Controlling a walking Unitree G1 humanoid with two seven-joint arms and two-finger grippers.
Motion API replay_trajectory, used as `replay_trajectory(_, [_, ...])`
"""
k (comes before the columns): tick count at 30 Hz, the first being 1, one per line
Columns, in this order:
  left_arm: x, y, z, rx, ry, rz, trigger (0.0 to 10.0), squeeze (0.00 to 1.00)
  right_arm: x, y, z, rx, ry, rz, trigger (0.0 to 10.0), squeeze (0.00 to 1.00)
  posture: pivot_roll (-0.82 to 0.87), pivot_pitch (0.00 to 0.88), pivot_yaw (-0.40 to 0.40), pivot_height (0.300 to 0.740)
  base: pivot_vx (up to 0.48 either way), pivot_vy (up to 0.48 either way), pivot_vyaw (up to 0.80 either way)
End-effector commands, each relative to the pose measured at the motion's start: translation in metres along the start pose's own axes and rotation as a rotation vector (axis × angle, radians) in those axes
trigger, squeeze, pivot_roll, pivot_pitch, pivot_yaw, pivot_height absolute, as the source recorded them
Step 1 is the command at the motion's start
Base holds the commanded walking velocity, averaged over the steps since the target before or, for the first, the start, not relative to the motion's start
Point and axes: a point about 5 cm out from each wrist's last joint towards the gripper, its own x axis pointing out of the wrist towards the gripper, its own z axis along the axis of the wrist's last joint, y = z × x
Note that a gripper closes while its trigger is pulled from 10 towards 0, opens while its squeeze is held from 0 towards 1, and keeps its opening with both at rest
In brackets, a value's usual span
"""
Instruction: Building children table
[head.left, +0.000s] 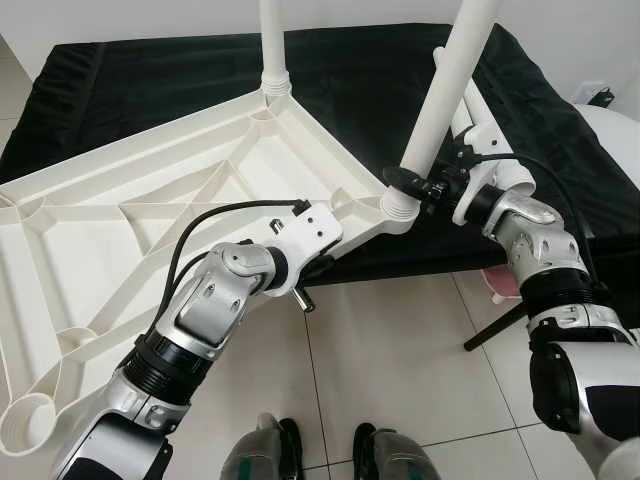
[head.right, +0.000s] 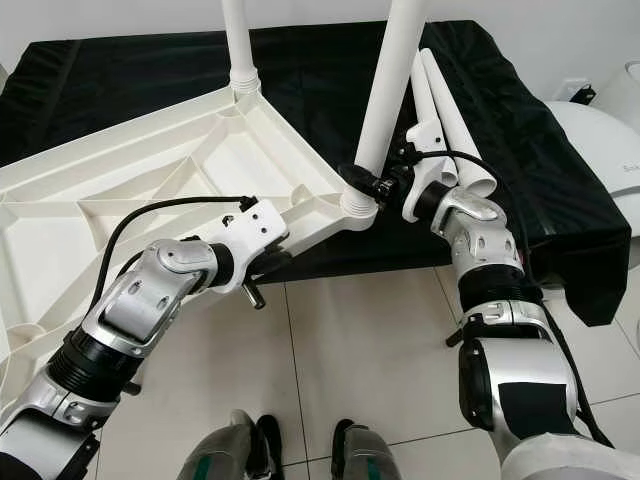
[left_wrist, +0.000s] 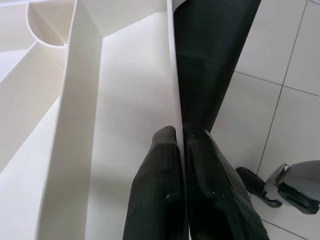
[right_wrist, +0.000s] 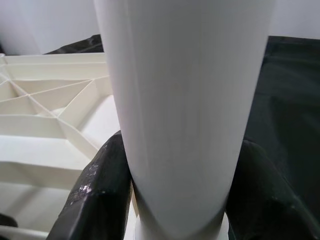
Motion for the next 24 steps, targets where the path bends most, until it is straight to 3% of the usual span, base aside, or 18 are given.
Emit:
replay_trajectory(1, [-0.003,0.002,0.010,0.030,-0.041,0.036,10.0,0.00,0.003,-0.001,0.007,0.018,-0.062,-0.055,10.0,0.00,-0.08,0.141,0.010,0.740,0.000,0.000,0.00])
replay_trajectory(16, [-0.002,0.001,0.010,0.031,-0.044,0.034,10.0,0.00,0.014,0.011,0.013,0.027,-0.169,-0.196,10.0,0.00,-0.08,0.133,0.005,0.740,0.000,0.000,0.00])
replay_trajectory(20, [-0.002,0.000,0.010,0.029,-0.044,0.034,10.0,0.00,0.022,0.024,0.019,0.010,-0.197,-0.238,10.0,0.00,-0.08,0.129,0.001,0.740,0.000,0.000,0.00])
replay_trajectory(24, [-0.002,0.000,0.010,0.029,-0.045,0.033,10.0,0.00,0.024,0.027,0.020,0.013,-0.201,-0.255,10.0,0.00,-0.08,0.129,0.001,0.740,0.000,0.000,0.00])
